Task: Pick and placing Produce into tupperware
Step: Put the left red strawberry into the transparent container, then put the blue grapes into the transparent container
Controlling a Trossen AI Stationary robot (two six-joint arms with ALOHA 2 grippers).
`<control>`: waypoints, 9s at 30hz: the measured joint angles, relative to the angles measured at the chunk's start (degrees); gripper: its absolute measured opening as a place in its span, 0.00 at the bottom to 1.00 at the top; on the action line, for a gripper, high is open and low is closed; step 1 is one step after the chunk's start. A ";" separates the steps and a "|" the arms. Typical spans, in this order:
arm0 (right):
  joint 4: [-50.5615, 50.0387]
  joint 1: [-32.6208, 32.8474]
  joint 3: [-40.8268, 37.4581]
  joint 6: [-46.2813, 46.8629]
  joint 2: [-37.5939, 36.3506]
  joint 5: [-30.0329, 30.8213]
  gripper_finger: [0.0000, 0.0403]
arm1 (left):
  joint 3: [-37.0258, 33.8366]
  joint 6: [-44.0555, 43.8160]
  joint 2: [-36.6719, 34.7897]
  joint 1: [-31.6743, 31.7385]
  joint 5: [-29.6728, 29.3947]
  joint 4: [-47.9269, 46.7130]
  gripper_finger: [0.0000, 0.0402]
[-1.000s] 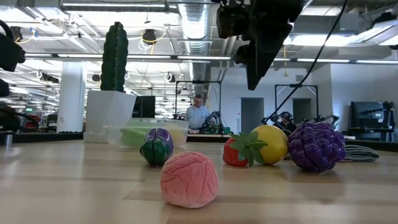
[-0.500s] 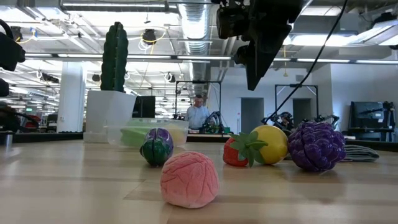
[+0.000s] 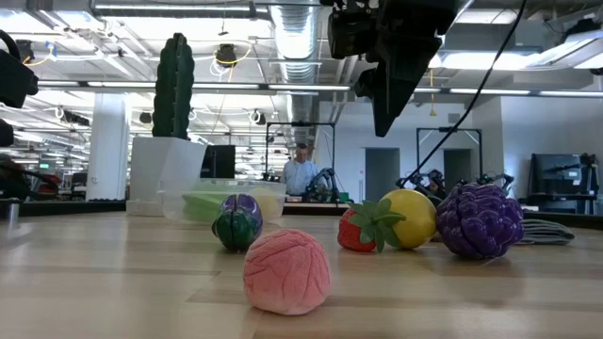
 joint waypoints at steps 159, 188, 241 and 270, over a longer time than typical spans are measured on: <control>28.66 24.72 -23.48 27.44 -11.21 6.18 0.80 | 1.46 59.60 -37.60 58.27 0.72 12.00 0.50; 29.92 21.00 -23.54 7.85 -7.15 6.99 0.93 | 1.46 56.22 -37.64 54.91 -0.98 10.06 0.50; 33.29 19.72 -23.37 10.60 1.31 3.37 0.92 | 1.46 55.16 -37.64 54.94 -2.01 8.92 0.50; 32.74 19.04 -22.64 15.58 5.03 1.20 0.79 | 1.46 54.38 -37.62 54.56 -1.99 7.91 0.50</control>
